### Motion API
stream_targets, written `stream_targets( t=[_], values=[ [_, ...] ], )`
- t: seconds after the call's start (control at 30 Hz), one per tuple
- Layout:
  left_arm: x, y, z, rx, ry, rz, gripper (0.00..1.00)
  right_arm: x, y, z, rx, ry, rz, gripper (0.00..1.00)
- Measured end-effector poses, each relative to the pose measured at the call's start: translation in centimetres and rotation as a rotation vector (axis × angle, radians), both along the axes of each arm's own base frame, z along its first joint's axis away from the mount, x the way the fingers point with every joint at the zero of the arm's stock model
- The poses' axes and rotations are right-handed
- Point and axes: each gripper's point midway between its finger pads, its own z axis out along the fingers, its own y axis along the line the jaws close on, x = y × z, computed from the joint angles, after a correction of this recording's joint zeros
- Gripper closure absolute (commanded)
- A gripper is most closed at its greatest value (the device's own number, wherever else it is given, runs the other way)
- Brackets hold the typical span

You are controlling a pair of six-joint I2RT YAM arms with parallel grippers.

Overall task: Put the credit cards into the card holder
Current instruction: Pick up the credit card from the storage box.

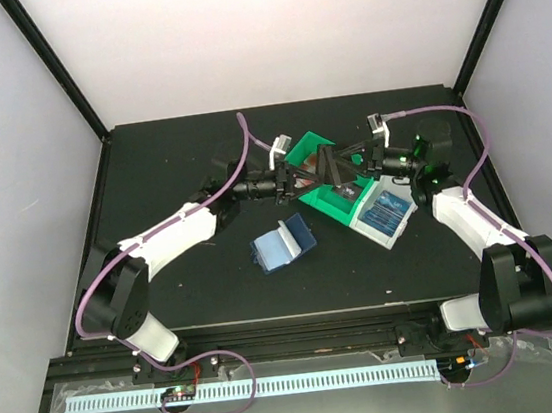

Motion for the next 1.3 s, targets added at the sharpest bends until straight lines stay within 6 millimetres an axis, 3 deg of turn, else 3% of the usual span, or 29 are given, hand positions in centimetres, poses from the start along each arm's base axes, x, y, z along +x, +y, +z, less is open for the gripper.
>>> stream_targets(
  t=[0.3,0.5,0.67,0.93,1.3],
  values=[
    [0.8,1.6,0.0,-0.002,0.012,0.053,0.98,0.3,-0.6,-0.1,0.000,0.008,-0.014,0.99],
    [1.5,1.8,-1.4,0.057,-0.018,0.105,0.98,0.3,-1.2,-1.7,-0.044,0.046,-0.036,0.99],
    [1.8,1.5,-2.5,0.131,-0.074,0.146,0.98,-0.2,-2.1,-2.9,-0.119,0.060,-0.083,0.99],
    [1.6,0.8,-2.9,0.140,-0.099,0.132,0.98,-0.6,-2.8,-3.2,-0.165,0.041,-0.106,0.98],
    [1.5,1.7,-0.5,0.032,-0.037,0.064,0.99,-1.5,-2.5,-1.4,-0.020,0.046,0.004,0.98]
  ],
)
